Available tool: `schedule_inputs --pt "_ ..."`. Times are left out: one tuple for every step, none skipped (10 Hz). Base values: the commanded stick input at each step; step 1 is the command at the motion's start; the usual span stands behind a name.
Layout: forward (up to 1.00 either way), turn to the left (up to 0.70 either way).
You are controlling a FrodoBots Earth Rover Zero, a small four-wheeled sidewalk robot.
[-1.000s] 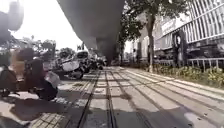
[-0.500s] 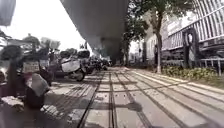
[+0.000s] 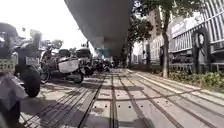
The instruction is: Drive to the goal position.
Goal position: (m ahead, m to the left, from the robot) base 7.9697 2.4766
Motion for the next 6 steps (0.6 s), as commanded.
schedule_inputs --pt "0.70 0.00" --pt "0.70 0.00" --pt "0.70 0.00" --pt "0.70 0.00" --pt "0.70 0.00" --pt "0.70 0.00"
